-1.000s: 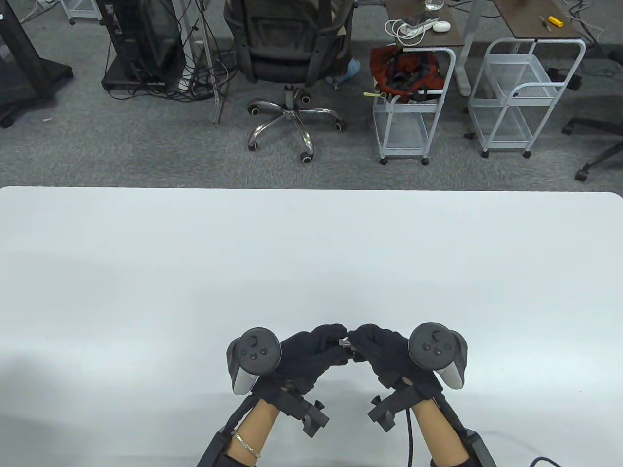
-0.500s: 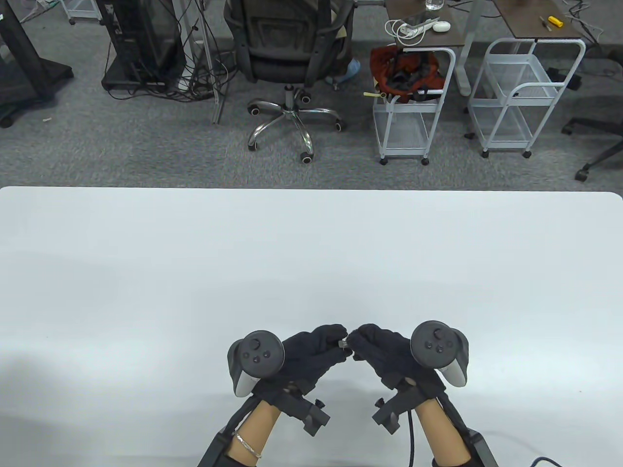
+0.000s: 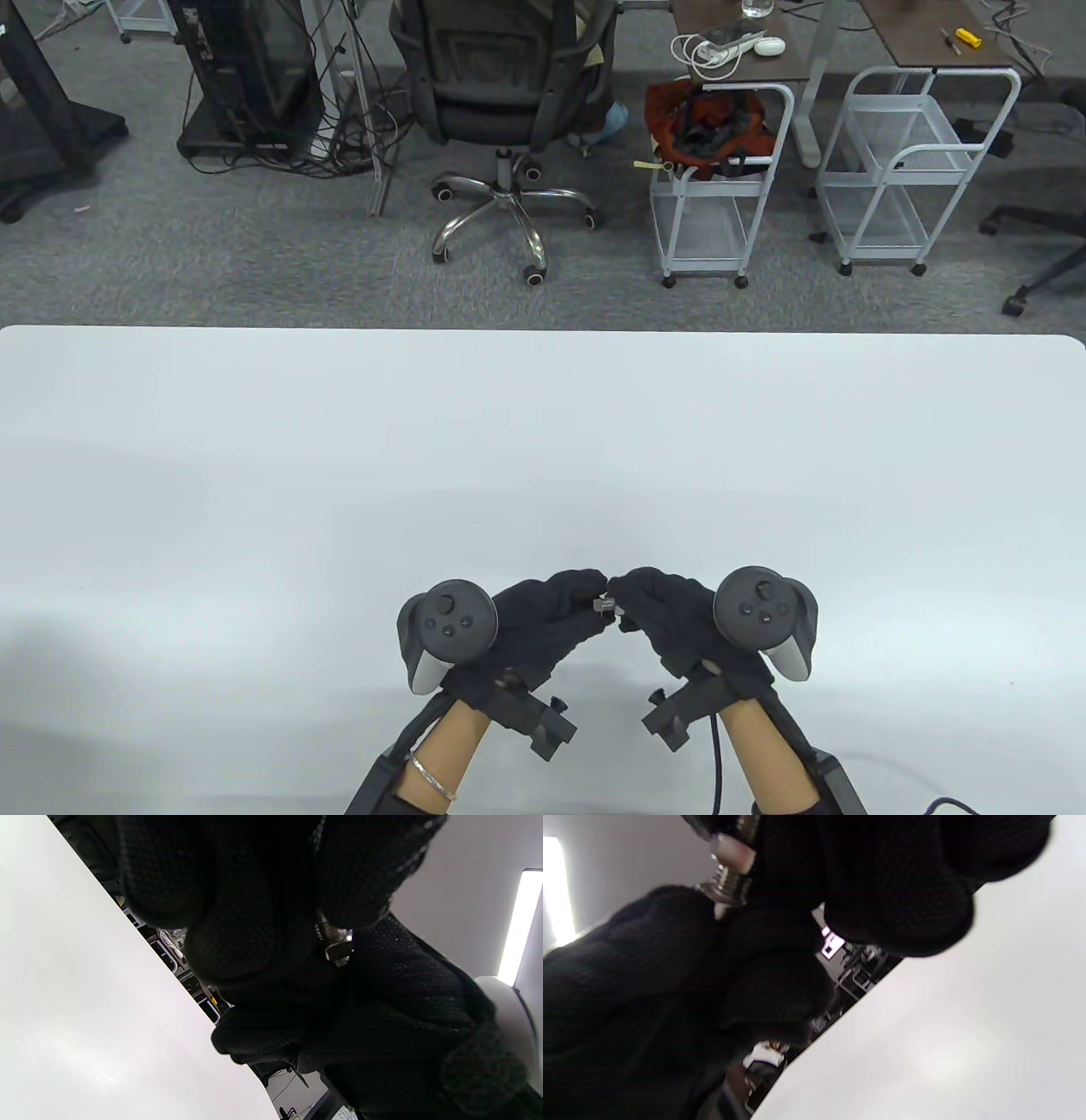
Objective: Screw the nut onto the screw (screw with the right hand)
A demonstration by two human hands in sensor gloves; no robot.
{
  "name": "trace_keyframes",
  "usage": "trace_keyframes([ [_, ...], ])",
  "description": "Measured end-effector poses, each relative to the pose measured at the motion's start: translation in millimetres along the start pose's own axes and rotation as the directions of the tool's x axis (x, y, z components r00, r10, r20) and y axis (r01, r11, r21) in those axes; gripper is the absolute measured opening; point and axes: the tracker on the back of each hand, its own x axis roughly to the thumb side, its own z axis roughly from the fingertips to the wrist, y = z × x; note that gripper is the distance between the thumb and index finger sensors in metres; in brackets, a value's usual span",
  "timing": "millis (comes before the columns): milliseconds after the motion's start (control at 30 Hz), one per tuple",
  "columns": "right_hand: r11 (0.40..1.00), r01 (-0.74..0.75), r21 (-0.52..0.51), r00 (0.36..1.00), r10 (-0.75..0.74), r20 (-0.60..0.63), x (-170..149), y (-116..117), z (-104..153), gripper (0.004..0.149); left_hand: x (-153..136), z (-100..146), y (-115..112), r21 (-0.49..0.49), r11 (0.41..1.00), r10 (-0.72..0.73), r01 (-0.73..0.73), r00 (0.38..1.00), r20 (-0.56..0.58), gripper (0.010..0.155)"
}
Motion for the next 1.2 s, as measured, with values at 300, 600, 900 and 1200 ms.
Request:
trace_keyframes([
  [300,1.000,-0.018,0.025,1.000,0.018,0.000,1.2,-0.5,0.2,0.045,0.2,-0.3,1.6,0.011,1.000,-0.012,0.012,1.000,0.011,0.044],
  [600,0.992,-0.009,0.125,1.000,0.007,0.014,3.0,-2.1,-0.7,0.048,2.1,1.3,4.1,0.050,0.998,-0.029,0.029,1.000,0.004,0.043],
  [900,0.974,0.059,0.217,0.998,-0.055,-0.024,3.1,-2.9,-0.8,0.051,2.7,2.4,5.0,0.077,0.997,-0.019,0.019,1.000,0.001,0.042],
  [1200,0.979,0.057,0.196,0.998,-0.055,-0.018,1.5,-2.0,-1.0,0.051,1.5,2.9,5.3,0.091,0.995,-0.040,0.041,0.999,-0.017,0.042],
])
